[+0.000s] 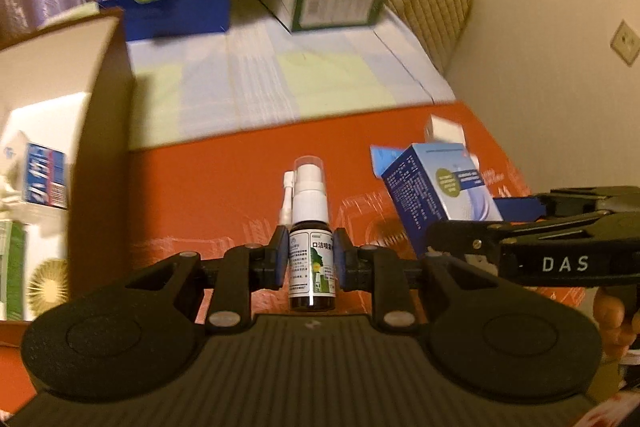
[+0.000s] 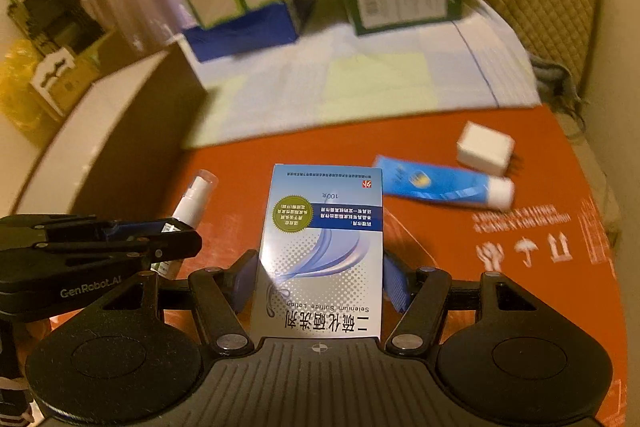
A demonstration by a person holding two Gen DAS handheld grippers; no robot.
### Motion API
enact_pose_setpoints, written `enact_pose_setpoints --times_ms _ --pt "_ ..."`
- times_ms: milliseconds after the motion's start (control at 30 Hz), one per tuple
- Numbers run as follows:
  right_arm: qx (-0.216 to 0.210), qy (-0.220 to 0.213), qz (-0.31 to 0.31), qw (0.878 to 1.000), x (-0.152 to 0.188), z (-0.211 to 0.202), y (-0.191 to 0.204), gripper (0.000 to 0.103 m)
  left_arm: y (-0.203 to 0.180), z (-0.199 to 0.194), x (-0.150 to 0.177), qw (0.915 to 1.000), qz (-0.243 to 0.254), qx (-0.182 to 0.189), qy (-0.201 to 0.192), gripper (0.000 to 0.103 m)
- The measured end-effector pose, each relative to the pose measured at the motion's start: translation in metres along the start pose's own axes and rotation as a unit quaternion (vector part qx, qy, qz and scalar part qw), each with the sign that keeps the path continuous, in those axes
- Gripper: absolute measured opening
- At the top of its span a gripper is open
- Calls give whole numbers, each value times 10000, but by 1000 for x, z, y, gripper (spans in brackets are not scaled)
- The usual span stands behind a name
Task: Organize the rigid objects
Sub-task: 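Lift the spray bottle and medicine box and carry them toward the brown box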
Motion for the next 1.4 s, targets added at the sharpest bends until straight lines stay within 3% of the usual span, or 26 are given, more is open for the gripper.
enact_pose_setpoints --times_ms 400,733,1100,1400 --pt "-906 -432 -558 9934 -60 0 95 61 69 -76 -30 9948 -563 -415 -743 19" --pt "-1610 -533 -879 9816 -105 30 187 61 158 -117 -58 9846 -826 -1044 -1136 19" --pt "-1603 -405 -1049 9806 -144 88 238 61 236 -93 -82 9835 -717 -1409 -875 19" --pt "-1142 -126 -1204 9861 -168 145 247 61 275 -43 -109 9873 -410 -1462 -460 19"
Point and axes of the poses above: each gripper's, at about its wrist camera, not at the fingertips, and z roughly the way its jaws point, y to its left, x to its underside, the point moved 9 cm from there along z, roughly the way its jaws point, and after that the axes turned 10 degrees about -z, right-handed, at the moved point
